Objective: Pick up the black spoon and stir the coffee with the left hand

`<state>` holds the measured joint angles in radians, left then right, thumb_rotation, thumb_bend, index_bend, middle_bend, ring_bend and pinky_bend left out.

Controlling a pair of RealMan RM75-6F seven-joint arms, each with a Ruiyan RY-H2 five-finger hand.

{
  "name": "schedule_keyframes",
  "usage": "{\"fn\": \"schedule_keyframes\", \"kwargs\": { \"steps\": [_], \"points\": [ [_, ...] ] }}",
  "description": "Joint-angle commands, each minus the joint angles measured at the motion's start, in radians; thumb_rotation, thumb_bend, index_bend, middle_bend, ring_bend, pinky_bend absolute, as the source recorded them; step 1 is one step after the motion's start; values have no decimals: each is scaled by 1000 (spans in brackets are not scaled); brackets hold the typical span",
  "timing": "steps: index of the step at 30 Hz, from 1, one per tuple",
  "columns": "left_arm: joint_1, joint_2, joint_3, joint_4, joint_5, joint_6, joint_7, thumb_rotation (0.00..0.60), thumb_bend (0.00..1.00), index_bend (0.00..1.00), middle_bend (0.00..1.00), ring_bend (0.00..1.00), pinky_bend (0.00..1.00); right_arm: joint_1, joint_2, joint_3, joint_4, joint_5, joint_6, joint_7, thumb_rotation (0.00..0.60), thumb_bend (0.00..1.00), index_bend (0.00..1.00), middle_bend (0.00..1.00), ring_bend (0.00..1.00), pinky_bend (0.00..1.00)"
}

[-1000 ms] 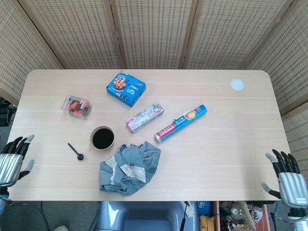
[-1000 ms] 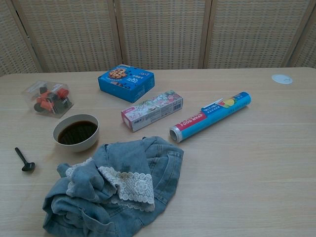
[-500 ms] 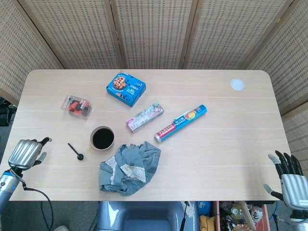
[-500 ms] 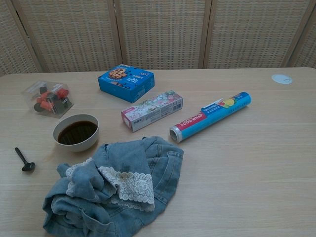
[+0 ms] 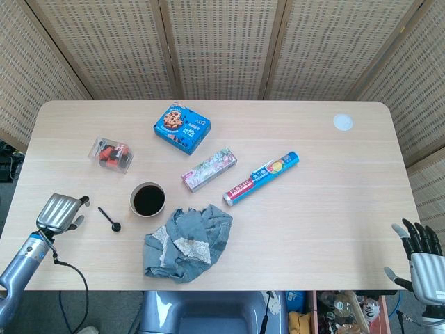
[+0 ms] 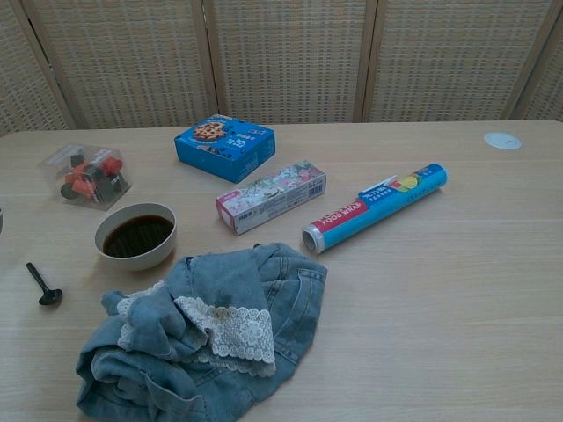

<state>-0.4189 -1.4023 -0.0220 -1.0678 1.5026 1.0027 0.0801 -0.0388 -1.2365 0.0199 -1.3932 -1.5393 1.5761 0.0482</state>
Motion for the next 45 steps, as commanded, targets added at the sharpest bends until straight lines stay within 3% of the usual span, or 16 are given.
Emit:
{"fn": "schedule_keyframes", "kwargs": {
  "steps": [1,22,45],
  "points": [
    [-15,-29,1,35,-9,-18,-11,600,353,441,812,709,722,-2,0,0,0,2,1,0,600,212,171,159,0,0],
    [-91,-177,9,244,-39,-123,-85,600,351,457,815,710,723,-11,2,8,0,25,-7,-8,600,212,171,159,0,0],
    [-112,-232,29,329,-45,-159,-139,600,352,488,815,710,723,-17,5,12,-4,35,-11,-15,600,212,171,159,0,0]
  ]
}}
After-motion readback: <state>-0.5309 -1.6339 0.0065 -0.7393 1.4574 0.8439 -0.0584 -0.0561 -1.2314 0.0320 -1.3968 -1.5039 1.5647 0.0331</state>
